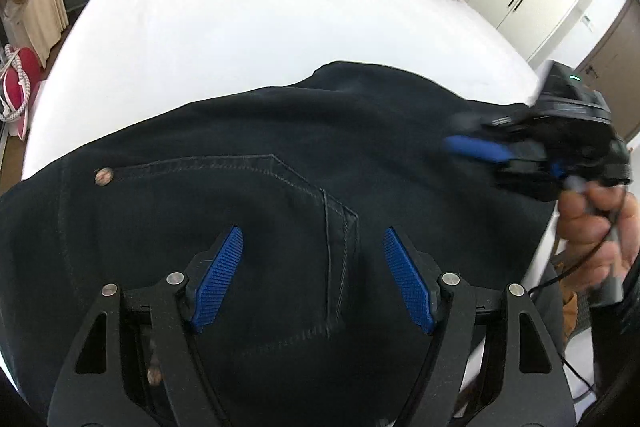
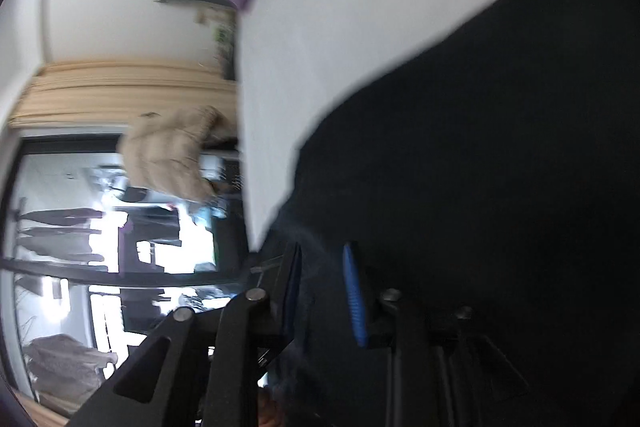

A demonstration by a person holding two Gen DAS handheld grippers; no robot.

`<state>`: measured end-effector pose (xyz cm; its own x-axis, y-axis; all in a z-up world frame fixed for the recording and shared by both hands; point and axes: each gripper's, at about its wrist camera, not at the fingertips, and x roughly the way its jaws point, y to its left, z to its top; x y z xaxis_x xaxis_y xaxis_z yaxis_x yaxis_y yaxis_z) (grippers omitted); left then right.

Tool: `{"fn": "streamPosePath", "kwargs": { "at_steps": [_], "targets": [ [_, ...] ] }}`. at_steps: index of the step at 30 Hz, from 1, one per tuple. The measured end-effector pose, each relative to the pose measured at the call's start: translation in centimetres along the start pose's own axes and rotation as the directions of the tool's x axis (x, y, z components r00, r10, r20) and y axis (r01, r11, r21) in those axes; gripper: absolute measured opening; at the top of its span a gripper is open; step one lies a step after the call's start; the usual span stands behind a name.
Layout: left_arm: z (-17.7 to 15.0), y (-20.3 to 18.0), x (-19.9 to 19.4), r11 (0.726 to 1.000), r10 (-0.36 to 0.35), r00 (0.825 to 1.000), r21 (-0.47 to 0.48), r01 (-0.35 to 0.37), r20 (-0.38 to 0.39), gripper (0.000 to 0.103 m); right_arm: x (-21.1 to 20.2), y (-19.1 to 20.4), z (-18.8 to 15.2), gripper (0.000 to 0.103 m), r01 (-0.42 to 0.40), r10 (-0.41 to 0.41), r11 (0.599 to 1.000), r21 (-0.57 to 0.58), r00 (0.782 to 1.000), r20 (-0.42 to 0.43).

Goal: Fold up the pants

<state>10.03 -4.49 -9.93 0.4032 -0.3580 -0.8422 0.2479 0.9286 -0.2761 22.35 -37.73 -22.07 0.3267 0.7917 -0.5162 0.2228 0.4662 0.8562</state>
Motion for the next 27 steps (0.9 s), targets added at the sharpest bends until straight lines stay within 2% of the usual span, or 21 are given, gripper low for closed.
{"fn": "streamPosePath", "kwargs": {
  "at_steps": [1,2,5,6,7,10,12,14,15,16,17,18,19,21,22,23,24,25,27],
  "targets": [
    [0.2,0.3,0.6,1.000,0.006,1.000,0.001,-0.006,-0.006,0.072,1.6,-1.1,0.9,0.018,0.017,-0.015,0.998,0.065,0.999,-0.032],
    [0.3,0.7,0.9,1.000,0.015,1.000,-0.002,-0.015,-0.012,0.072,2.2,-2.3,1.0,0.002,0.003,0.000,0.996,0.094,0.999,-0.034],
    [-0.2,2.6,1.5,0.999,-0.017,1.000,-0.041,0.016,-0.009,0.072,0.7,-4.2,3.7,0.000,-0.030,0.022,0.993,0.114,0.997,0.069],
    [-0.3,2.8,1.5,0.999,-0.025,1.000,-0.041,0.025,-0.004,0.072,-0.8,-5.6,5.0,0.000,-0.082,0.061,0.985,0.154,0.988,0.138],
    [-0.5,2.8,1.4,0.999,-0.027,1.000,-0.032,0.027,0.001,0.072,-1.3,-6.8,4.7,0.000,-0.094,0.062,0.980,0.173,0.981,0.182],
    [-0.8,2.6,1.5,1.000,-0.014,1.000,-0.015,0.014,0.015,0.072,-6.5,-9.1,8.0,0.000,-0.072,-0.005,0.978,0.196,0.931,0.366],
    [-0.9,2.7,1.4,1.000,-0.017,1.000,-0.018,0.018,0.022,0.072,-10.9,-10.5,8.5,0.000,-0.024,-0.092,0.975,0.220,0.858,0.505],
    [-1.1,3.0,1.3,1.000,-0.021,1.000,-0.020,0.021,0.024,0.072,-14.1,-12.2,7.6,0.003,-0.044,-0.137,0.955,0.294,0.811,0.568],
    [-1.2,3.0,1.3,1.000,-0.020,1.000,-0.018,0.020,0.023,0.072,-15.4,-12.0,7.0,0.005,-0.064,-0.121,0.956,0.286,0.803,0.584],
    [-1.0,3.1,1.3,1.000,-0.018,1.000,-0.017,0.018,0.023,0.072,-16.3,-11.7,6.0,0.005,-0.065,-0.104,0.964,0.258,0.802,0.588],
    [-1.0,3.1,1.2,1.000,-0.015,1.000,-0.016,0.015,0.024,0.072,-16.6,-10.1,4.8,0.005,-0.083,-0.041,0.979,0.188,0.818,0.574],
    [-1.1,3.1,1.2,1.000,-0.010,1.000,-0.014,0.011,0.024,0.072,-16.1,-8.8,3.8,0.005,-0.098,0.008,0.985,0.140,0.846,0.533],
    [-1.1,2.9,1.1,1.000,-0.007,1.000,-0.014,0.007,0.025,0.072,-14.7,-7.2,2.3,0.005,-0.114,0.063,0.990,0.087,0.892,0.448],
    [-1.2,2.6,0.9,1.000,0.004,1.000,-0.010,-0.003,0.022,0.072,-10.8,-4.6,0.5,0.005,-0.099,0.086,0.995,0.025,0.945,0.316],
    [-1.2,2.5,0.9,1.000,0.009,1.000,-0.006,-0.009,0.019,0.072,-9.2,-4.2,0.0,0.005,-0.079,0.074,0.997,0.011,0.964,0.256],
    [-1.1,2.4,0.9,1.000,0.012,1.000,-0.003,-0.012,0.017,0.072,-7.5,-4.8,-0.1,0.005,-0.060,0.053,0.998,0.026,0.976,0.213],
    [-1.2,2.4,0.9,1.000,0.014,1.000,0.000,-0.014,0.013,0.072,-7.0,-5.8,0.2,0.003,-0.054,0.040,0.997,0.062,0.976,0.212],
    [-1.2,2.4,0.8,1.000,0.012,1.000,0.001,-0.012,0.011,0.072,-6.9,-7.9,0.7,0.000,-0.063,0.029,0.988,0.140,0.972,0.233],
    [-1.4,2.5,0.8,1.000,0.003,1.000,-0.003,-0.003,0.014,0.072,-8.4,-9.9,1.6,0.000,-0.141,0.082,0.972,0.189,0.954,0.290]
  ]
}}
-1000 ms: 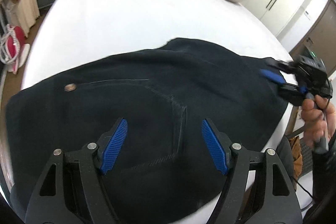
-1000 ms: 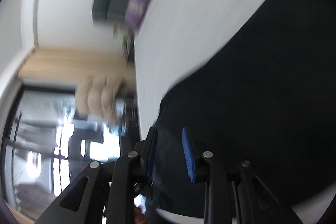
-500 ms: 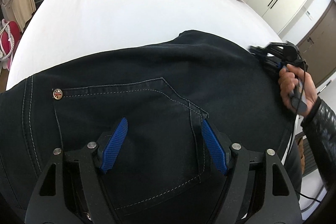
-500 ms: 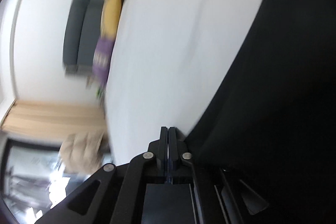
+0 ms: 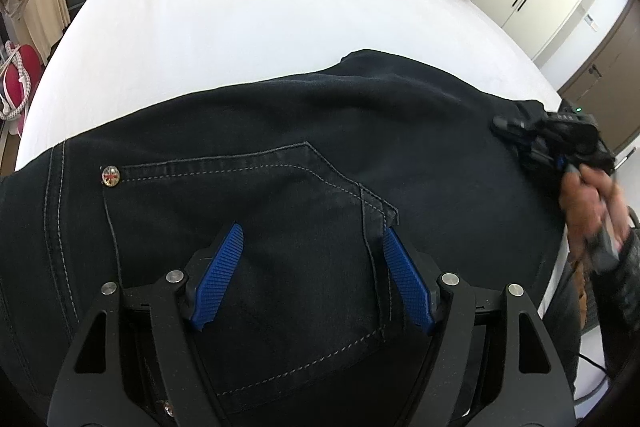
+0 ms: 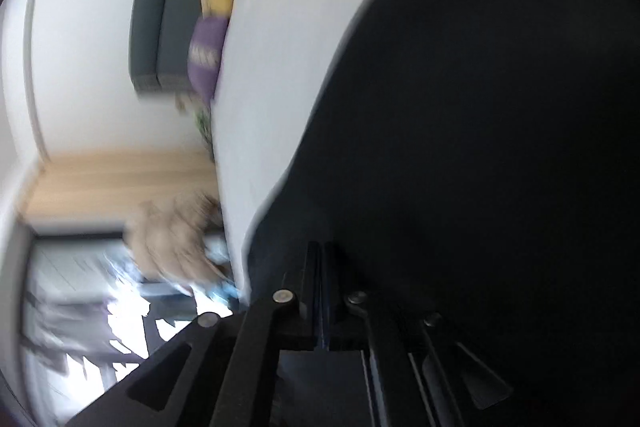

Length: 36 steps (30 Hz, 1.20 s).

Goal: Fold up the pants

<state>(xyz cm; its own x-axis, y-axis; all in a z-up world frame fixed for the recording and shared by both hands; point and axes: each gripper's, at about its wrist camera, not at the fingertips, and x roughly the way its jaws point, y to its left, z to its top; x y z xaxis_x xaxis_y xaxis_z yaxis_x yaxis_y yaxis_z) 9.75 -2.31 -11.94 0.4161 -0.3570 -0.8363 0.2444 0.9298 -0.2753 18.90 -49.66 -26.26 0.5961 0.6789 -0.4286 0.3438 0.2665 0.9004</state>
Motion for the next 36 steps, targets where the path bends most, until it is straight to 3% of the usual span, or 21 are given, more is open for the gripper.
{"fn": "streamPosePath", "kwargs": {
  "at_steps": [3,5,7,10,12,13,14,16,17,20,22,23,25,26,28,30,33,35,36],
  "targets": [
    [-0.1,0.1,0.2,1.000,-0.002,1.000,-0.005,0.002,0.005,0.072,-2.9,0.5,4.6,0.000,0.116,-0.106,0.992,-0.058,0.983,0.147],
    [-0.1,-0.1,0.4,1.000,0.010,1.000,0.006,-0.010,0.003,0.072,-5.3,-1.4,7.4,0.000,0.093,-0.095,0.995,0.019,0.972,0.217],
    [-0.1,-0.2,0.5,1.000,0.015,1.000,0.013,-0.015,0.006,0.072,-7.5,-2.4,9.5,0.000,0.131,-0.133,0.991,0.027,0.952,0.275],
    [-0.1,-0.1,0.7,1.000,0.015,1.000,0.013,-0.015,0.006,0.072,-10.5,-1.2,11.9,0.000,0.276,-0.251,0.961,-0.001,0.874,0.417],
    [-0.2,0.0,0.6,1.000,0.013,1.000,0.011,-0.014,0.009,0.072,-13.6,-2.0,11.5,0.002,0.262,-0.263,0.962,0.075,0.821,0.507],
    [-0.2,0.0,0.6,1.000,0.014,1.000,0.011,-0.015,0.011,0.072,-15.6,-3.1,11.4,0.005,0.223,-0.247,0.969,0.110,0.807,0.536],
    [-0.3,-0.1,0.6,1.000,0.016,1.000,0.012,-0.016,0.013,0.072,-16.5,-3.2,10.8,0.006,0.182,-0.214,0.977,0.113,0.811,0.545],
    [-0.3,-0.2,0.6,1.000,0.025,1.000,0.017,-0.025,0.014,0.072,-17.1,-3.1,9.0,0.006,0.111,-0.116,0.993,0.039,0.874,0.471],
    [-0.3,-0.3,0.7,0.999,0.028,1.000,0.020,-0.029,0.014,0.072,-16.2,-2.4,7.4,0.007,0.078,-0.060,0.996,-0.033,0.923,0.381],
    [-0.4,-0.4,0.7,0.999,0.034,0.999,0.023,-0.034,0.011,0.072,-12.2,-1.4,3.3,0.011,0.036,-0.015,0.991,-0.126,0.986,0.165],
    [-0.4,-0.4,0.6,0.999,0.033,0.999,0.021,-0.033,0.011,0.072,-10.6,-3.1,2.0,0.011,0.030,-0.021,0.994,-0.106,0.997,0.081],
    [-0.4,-0.4,0.6,0.999,0.033,0.999,0.021,-0.033,0.011,0.072,-10.3,-4.7,1.0,0.000,0.066,-0.059,0.995,-0.077,0.995,0.086],
    [-0.4,-0.3,0.5,0.999,0.031,0.999,0.021,-0.031,0.011,0.072,-11.5,-6.5,1.9,0.000,0.025,-0.019,0.999,-0.042,0.991,0.133],
    [-0.5,-0.3,0.5,0.999,0.030,0.999,0.021,-0.030,0.012,0.072,-12.8,-6.7,2.0,0.000,0.044,-0.036,0.998,-0.042,0.986,0.166],
    [-0.5,-0.2,0.5,0.999,0.027,1.000,0.018,-0.027,0.014,0.072,-15.0,-6.4,3.8,0.000,0.131,-0.115,0.990,-0.047,0.958,0.262],
    [-0.6,-0.2,0.5,0.999,0.027,0.999,0.019,-0.027,0.018,0.072,-19.4,-7.9,5.5,0.000,0.171,-0.160,0.985,0.006,0.908,0.388],
    [-0.7,0.0,0.4,1.000,0.025,0.999,0.017,-0.025,0.021,0.072,-25.1,-10.7,7.9,0.000,0.121,-0.181,0.982,0.147,0.837,0.517],
    [-0.5,-0.1,0.2,0.999,0.037,0.999,0.017,-0.037,0.014,0.072,-27.5,-8.8,7.7,0.005,0.160,-0.217,0.976,0.150,0.792,0.570],
    [-0.3,-0.5,-0.1,0.998,0.059,0.998,0.013,-0.059,-0.001,0.072,-28.2,-7.4,6.7,0.005,0.156,-0.187,0.982,0.103,0.793,0.579]
  ]
}}
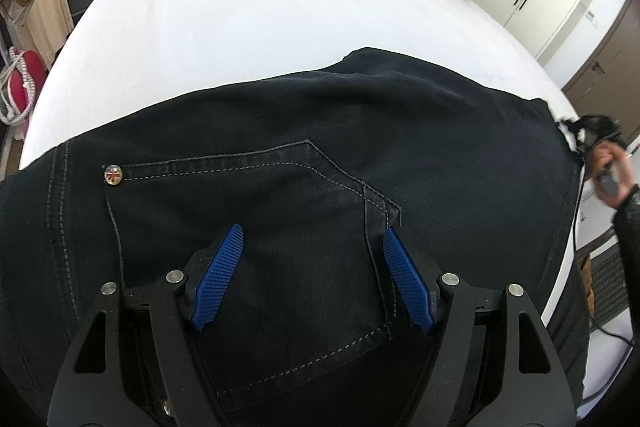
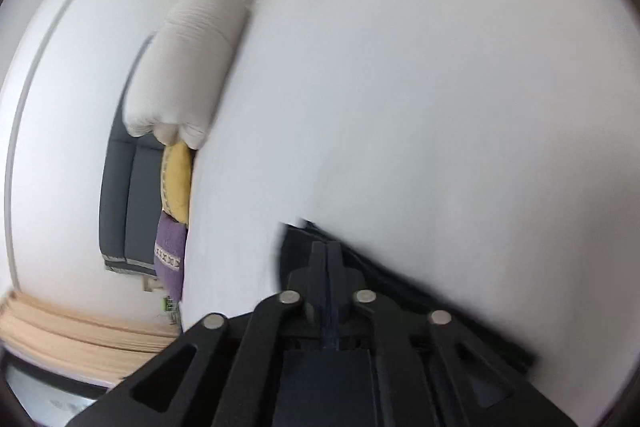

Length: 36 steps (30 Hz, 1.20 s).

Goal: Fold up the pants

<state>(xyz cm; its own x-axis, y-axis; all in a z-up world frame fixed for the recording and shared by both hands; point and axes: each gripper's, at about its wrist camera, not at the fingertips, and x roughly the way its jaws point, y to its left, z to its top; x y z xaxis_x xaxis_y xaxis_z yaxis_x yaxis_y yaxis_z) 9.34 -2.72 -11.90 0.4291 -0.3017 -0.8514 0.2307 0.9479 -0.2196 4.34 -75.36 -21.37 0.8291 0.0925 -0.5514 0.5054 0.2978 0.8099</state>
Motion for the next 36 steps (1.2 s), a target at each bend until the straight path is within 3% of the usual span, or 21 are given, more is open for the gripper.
{"fn": "streamPosePath", "kwargs": {
  "at_steps": [2,4,6,8,11,12,13,14,16,18,19,20,22,26,30,31,33,34,35,36],
  "targets": [
    [0.9,-1.4,-0.9,1.000,-0.013,1.000,-0.013,0.013,0.000,0.072,-0.5,2.4,-1.7,0.005,-0.156,0.150,0.987,-0.047,0.983,-0.109],
    [2.3,-4.3,-1.9,0.996,-0.075,0.996,0.050,0.073,0.041,0.072,0.0,5.2,-6.2,0.005,-0.243,0.215,0.965,-0.099,0.949,-0.232],
    [3.5,-7.2,-1.9,0.985,-0.114,0.992,0.140,0.104,0.063,0.072,2.2,7.6,-13.1,0.005,-0.346,0.282,0.935,-0.084,0.864,-0.418],
    [4.3,-9.1,-0.1,0.971,-0.131,0.991,0.205,0.123,0.028,0.072,4.0,8.3,-20.1,0.005,-0.361,0.254,0.929,-0.081,0.781,-0.571],
    [4.8,-6.5,2.8,0.982,-0.122,0.992,0.142,0.126,-0.034,0.072,8.1,8.1,-27.3,0.005,-0.308,0.151,0.946,-0.104,0.701,-0.697],
    [4.7,-4.6,3.2,0.988,-0.114,0.993,0.099,0.118,-0.042,0.070,8.7,7.4,-28.7,0.000,-0.272,0.108,0.955,-0.120,0.693,-0.713],
    [4.5,-2.4,2.8,0.989,-0.132,0.991,0.057,0.133,-0.026,0.063,9.5,7.5,-29.0,0.000,-0.259,0.080,0.954,-0.152,0.708,-0.702],
    [4.3,-0.3,2.2,0.983,-0.185,0.983,0.022,0.185,-0.010,0.050,9.3,7.1,-29.0,0.000,-0.287,0.107,0.946,-0.149,0.711,-0.695],
    [3.8,2.8,1.0,0.984,-0.177,0.984,-0.005,0.177,0.025,0.049,10.6,7.4,-27.7,0.000,-0.282,0.115,0.949,-0.143,0.731,-0.673],
    [3.2,4.9,0.2,0.974,-0.224,0.974,-0.021,0.225,0.047,0.049,13.0,8.6,-26.5,0.000,-0.262,0.124,0.956,-0.128,0.762,-0.635],
    [2.7,6.0,-0.2,0.968,-0.246,0.967,-0.038,0.248,0.063,0.049,13.7,8.6,-25.7,0.000,-0.247,0.132,0.962,-0.114,0.789,-0.600],
    [2.3,6.9,-0.5,0.967,-0.248,0.967,-0.051,0.251,0.066,0.049,11.3,7.9,-24.7,0.000,-0.231,0.132,0.967,-0.106,0.811,-0.570],
    [1.7,7.9,-1.2,0.967,-0.243,0.966,-0.060,0.249,0.085,0.049,10.9,7.4,-22.6,0.000,-0.195,0.119,0.976,-0.100,0.856,-0.503],
    [0.7,9.5,-2.2,0.967,-0.235,0.966,-0.077,0.244,0.109,0.049,8.3,4.7,-16.2,0.000,-0.099,0.079,0.994,-0.051,0.949,-0.304],
    [-0.4,11.2,-3.5,0.971,-0.211,0.968,-0.087,0.224,0.136,0.050,1.9,-0.6,-10.7,0.001,-0.045,0.051,0.997,0.056,0.992,-0.115],
    [-0.7,11.5,-3.9,0.978,-0.169,0.975,-0.096,0.184,0.141,0.050,0.4,-1.5,-9.8,0.001,-0.021,0.026,0.997,0.068,0.997,-0.071],
    [-1.5,12.5,-4.7,0.977,-0.149,0.976,-0.128,0.170,0.157,0.050,-3.4,-4.0,-7.7,0.004,-0.001,-0.001,0.994,0.107,1.000,0.012],
    [-1.9,12.8,-5.5,0.975,-0.132,0.976,-0.154,0.159,0.173,0.050,-4.9,-5.0,-6.7,0.008,-0.011,0.006,0.992,0.125,0.999,0.039],
    [-2.2,12.8,-6.3,0.976,-0.101,0.978,-0.174,0.133,0.182,0.051,-6.6,-5.6,-6.5,0.027,-0.022,0.015,0.991,0.131,0.998,0.060],
    [-2.4,12.7,-6.9,0.976,-0.078,0.979,-0.184,0.113,0.186,0.055,-7.3,-5.6,-6.6,0.053,-0.022,0.013,0.992,0.125,0.998,0.068]
  ]
}}
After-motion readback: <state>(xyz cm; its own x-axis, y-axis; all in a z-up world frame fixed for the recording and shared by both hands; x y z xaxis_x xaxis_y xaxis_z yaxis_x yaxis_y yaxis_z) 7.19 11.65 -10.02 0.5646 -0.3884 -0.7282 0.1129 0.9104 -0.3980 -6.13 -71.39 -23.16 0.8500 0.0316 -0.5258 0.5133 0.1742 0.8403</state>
